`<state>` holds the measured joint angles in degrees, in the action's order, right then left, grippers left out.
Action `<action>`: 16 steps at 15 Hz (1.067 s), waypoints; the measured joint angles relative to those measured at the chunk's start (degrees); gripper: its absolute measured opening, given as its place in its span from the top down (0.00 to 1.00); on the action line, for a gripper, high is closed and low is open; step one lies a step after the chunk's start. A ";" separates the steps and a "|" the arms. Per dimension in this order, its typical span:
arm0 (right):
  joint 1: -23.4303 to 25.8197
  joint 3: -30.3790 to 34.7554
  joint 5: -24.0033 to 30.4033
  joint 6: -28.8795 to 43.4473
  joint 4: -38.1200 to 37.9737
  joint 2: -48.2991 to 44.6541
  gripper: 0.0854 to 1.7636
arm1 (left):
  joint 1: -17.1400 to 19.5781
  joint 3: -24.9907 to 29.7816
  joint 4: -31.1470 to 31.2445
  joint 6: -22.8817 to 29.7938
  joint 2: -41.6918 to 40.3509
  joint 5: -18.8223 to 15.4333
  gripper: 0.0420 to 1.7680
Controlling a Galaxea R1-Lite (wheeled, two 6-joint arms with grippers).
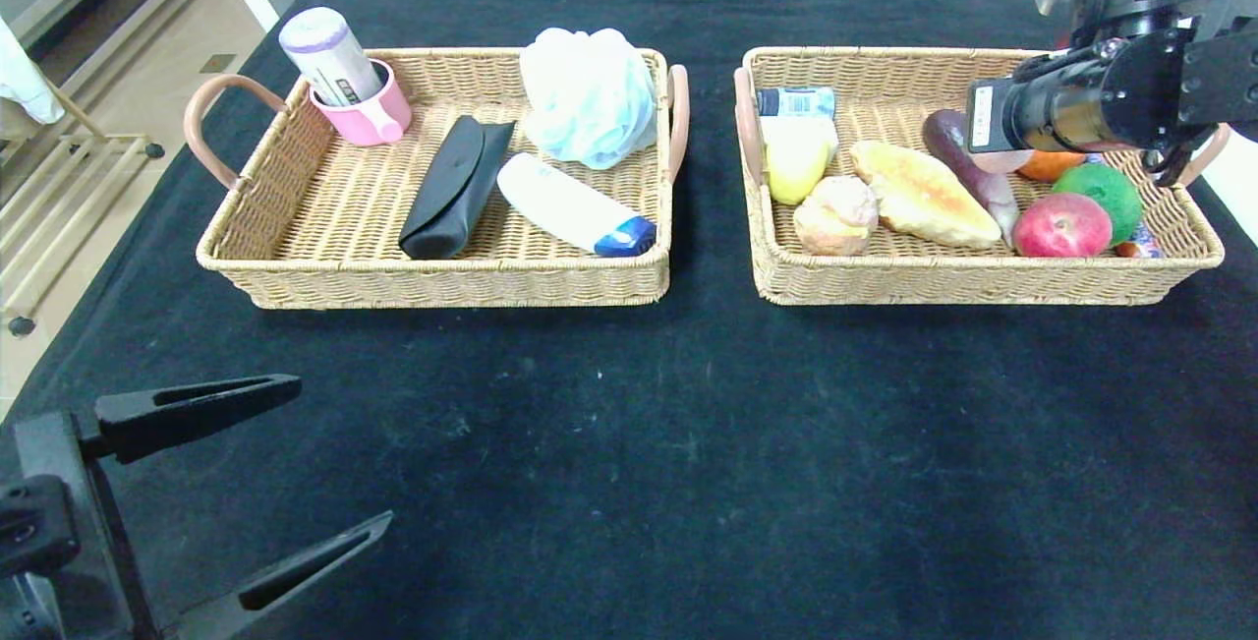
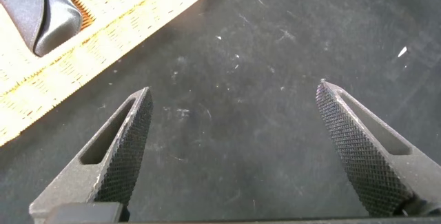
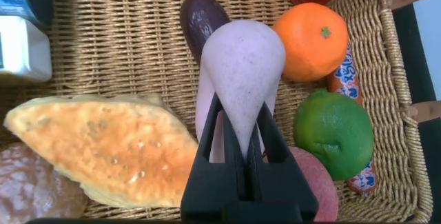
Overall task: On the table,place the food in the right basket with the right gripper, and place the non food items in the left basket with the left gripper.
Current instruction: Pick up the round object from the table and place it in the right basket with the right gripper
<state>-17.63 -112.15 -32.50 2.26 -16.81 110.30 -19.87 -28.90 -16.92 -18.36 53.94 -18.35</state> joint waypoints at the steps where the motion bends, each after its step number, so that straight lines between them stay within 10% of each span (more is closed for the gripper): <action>1: 0.02 0.00 0.09 0.09 0.02 0.09 0.90 | 0.00 0.00 0.00 0.00 -0.04 -0.01 0.03; 8: -0.34 0.33 0.23 0.13 -0.13 0.12 0.38 | 0.02 -0.06 0.00 0.00 -0.15 -0.01 0.03; 16: -0.80 2.10 0.26 0.00 -0.33 -0.95 0.16 | 0.02 0.00 -0.02 0.00 -0.22 0.00 0.03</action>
<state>-18.43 -110.06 -32.24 2.26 -17.14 109.35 -19.85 -28.90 -16.94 -18.36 53.72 -18.35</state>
